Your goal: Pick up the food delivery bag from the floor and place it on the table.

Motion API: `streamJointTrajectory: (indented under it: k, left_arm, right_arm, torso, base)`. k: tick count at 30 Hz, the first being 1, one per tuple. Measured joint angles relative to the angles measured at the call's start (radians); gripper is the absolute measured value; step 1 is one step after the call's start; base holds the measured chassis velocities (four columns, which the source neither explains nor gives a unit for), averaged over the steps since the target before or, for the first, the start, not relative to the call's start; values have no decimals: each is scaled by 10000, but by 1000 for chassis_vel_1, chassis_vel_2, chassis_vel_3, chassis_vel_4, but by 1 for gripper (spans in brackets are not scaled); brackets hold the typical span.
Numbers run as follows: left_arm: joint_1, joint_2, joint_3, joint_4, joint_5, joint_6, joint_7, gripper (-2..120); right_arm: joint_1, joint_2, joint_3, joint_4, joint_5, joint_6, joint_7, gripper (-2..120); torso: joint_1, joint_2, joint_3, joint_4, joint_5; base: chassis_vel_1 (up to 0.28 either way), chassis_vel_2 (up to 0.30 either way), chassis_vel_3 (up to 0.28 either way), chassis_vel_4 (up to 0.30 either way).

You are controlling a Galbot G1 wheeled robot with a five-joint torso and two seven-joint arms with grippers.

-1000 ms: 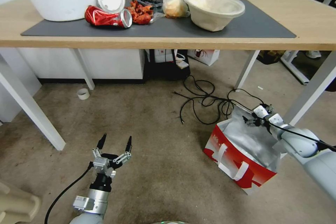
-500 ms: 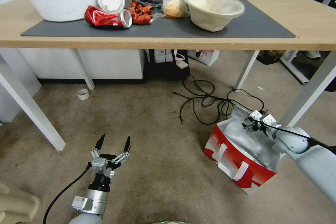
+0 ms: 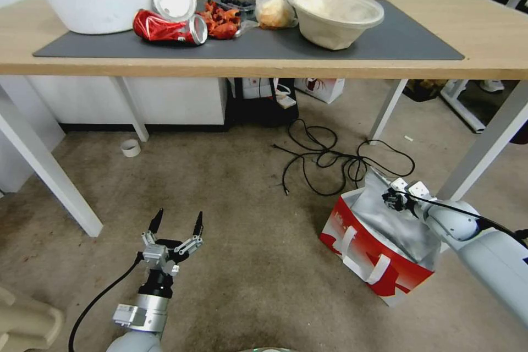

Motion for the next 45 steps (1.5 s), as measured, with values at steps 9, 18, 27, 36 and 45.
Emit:
streamJointTrajectory:
  k: [9, 18, 27, 36, 45]
  left_arm:
    - [-84, 12, 55, -9, -80, 140, -9, 100]
    - [-143, 7, 37, -8, -135, 177, -1, 100]
    - [-178, 50, -32, -69, -143, 317, -74, 100]
    - [-250, 87, 31, -129, -184, 378, -45, 100]
    - [-250, 103, 47, -196, -193, 402, -44, 100]
  right_arm:
    - [15, -123, 5, 122, 525, -19, 156, 8]
    - [-38, -285, 74, 424, 720, 57, 89, 0]
    - [-933, -785, 865, 2073, 1757, 0, -122, 0]
    - [-2259, -1419, 1875, 3758, 2161, -130, -416, 0]
    - [-2763, -1402, 2101, 4102, 2099, -152, -459, 0]
  torso:
    - [0, 1, -1, 0, 0]
    - [0, 2, -1, 0, 0]
    - [0, 2, 0, 1, 1]
    - [0, 3, -1, 0, -2]
    - [0, 3, -1, 0, 2]
  base:
    - [0, 0, 0, 0]
    - [0, 0, 0, 0]
    - [0, 0, 0, 0]
    - [0, 0, 0, 0]
    - [0, 0, 0, 0]
